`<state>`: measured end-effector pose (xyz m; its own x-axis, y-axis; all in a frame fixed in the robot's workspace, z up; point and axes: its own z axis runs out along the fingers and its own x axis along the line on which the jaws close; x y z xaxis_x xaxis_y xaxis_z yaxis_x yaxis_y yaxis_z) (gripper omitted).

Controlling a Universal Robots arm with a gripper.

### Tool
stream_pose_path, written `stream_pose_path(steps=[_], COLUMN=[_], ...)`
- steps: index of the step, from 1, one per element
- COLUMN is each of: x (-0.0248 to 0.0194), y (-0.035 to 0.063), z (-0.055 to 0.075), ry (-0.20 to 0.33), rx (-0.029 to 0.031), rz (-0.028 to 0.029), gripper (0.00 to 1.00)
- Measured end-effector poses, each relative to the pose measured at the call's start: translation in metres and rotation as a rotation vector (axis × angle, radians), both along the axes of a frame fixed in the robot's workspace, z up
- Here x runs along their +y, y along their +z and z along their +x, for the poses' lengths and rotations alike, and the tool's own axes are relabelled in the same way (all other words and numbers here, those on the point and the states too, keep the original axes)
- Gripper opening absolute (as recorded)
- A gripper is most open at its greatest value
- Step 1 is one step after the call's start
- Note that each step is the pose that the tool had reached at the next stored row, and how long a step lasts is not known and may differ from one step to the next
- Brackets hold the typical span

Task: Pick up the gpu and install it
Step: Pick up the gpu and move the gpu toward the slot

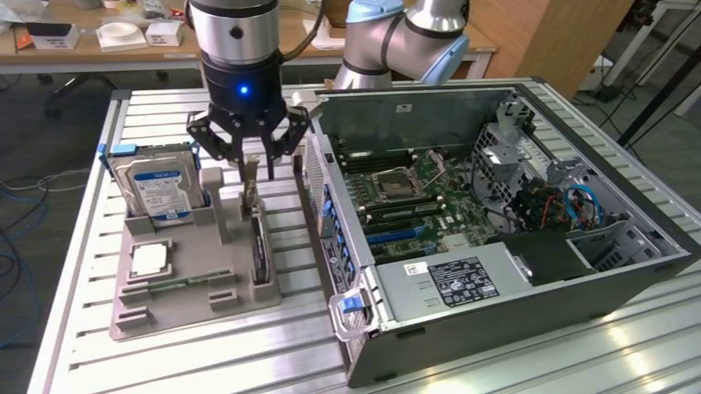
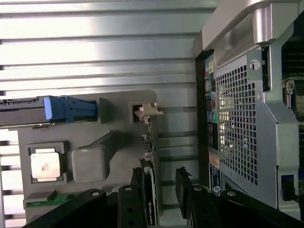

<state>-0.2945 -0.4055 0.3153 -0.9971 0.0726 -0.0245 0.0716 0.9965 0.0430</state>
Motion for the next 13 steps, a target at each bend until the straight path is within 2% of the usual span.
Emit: stream_pose_path(steps=[13], x=[-0.0001], y=[-0.011], z=[0.0], ry=[0.0], rx=[0.0], rz=[-0.0003], gripper=[0.42])
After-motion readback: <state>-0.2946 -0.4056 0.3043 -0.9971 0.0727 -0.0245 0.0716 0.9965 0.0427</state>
